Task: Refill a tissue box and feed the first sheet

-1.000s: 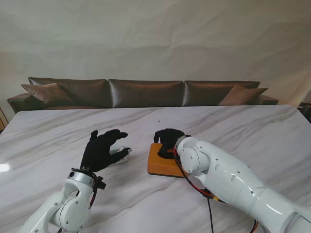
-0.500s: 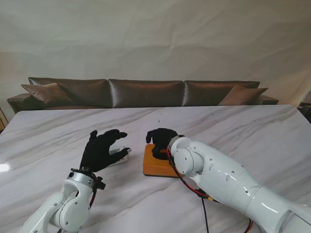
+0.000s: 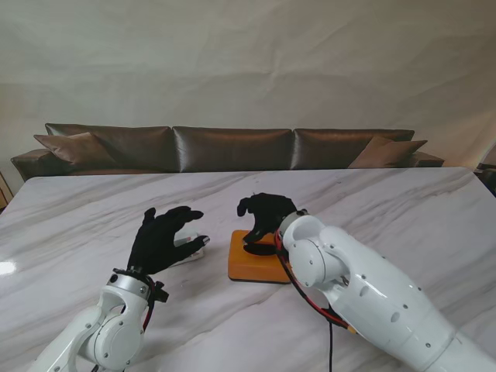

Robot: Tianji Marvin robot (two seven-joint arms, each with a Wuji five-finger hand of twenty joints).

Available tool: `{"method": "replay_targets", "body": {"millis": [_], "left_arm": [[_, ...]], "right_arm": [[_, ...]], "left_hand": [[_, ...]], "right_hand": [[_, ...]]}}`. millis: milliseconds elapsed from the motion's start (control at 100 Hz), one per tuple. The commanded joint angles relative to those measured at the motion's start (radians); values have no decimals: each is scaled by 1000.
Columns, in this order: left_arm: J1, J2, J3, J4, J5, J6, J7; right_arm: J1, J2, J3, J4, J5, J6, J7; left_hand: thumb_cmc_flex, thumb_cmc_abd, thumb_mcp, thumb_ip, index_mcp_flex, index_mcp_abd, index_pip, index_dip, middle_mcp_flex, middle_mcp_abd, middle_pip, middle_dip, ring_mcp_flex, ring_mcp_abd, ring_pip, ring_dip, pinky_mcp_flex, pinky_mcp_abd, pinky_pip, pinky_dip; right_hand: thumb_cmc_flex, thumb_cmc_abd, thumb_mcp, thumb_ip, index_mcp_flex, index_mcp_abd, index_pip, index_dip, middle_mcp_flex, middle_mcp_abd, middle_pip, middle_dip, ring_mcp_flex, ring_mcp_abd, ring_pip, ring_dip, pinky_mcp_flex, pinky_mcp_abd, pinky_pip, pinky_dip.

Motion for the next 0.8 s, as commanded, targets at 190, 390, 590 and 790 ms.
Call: {"method": "replay_targets", "body": {"millis": [190, 390, 590, 790], "left_arm": [[-4, -4, 3, 2, -3, 0, -17], [-4, -5, 2, 2, -4, -3, -16], [0, -5, -3, 4, -6, -6, -13], [-2, -5, -3, 10, -6, -10, -9]], "right_arm": [[-116, 52, 69, -156, -111, 11, 112], [-135, 57, 52, -164, -161, 37, 129], [-115, 55, 10, -133, -139, 56, 120], [-97, 54, -22, -110, -125, 64, 112]], "left_hand": [[14, 33, -20, 14, 2, -9, -18, 10, 37, -19, -10, -1, -25, -13, -19, -9, -26, 27, 1188, 0], [14, 33, -20, 13, 2, -10, -18, 10, 37, -19, -10, -1, -25, -13, -19, -9, -25, 28, 1188, 1], [14, 32, -21, 13, 2, -8, -18, 10, 38, -19, -10, -1, -25, -12, -19, -9, -25, 27, 1187, 1], [14, 34, -21, 13, 2, -10, -18, 10, 37, -20, -10, -1, -24, -14, -19, -9, -25, 27, 1187, 1]], "right_hand": [[-87, -10, -13, -45, 99, -16, 7, -3, 165, 20, -39, -51, 209, 2, 14, -81, 316, -236, 318, -4], [-121, -31, 6, -56, 141, 43, -16, -44, 226, 86, -42, -118, 302, 36, 3, -143, 486, -290, 393, -55], [-124, -40, 18, -60, 150, 58, -1, -60, 233, 102, -27, -132, 331, 15, -40, -172, 524, -304, 410, -69], [-121, -42, 23, -60, 167, 59, 12, -66, 252, 102, -20, -134, 347, 9, -55, -182, 532, -305, 417, -74]]}}
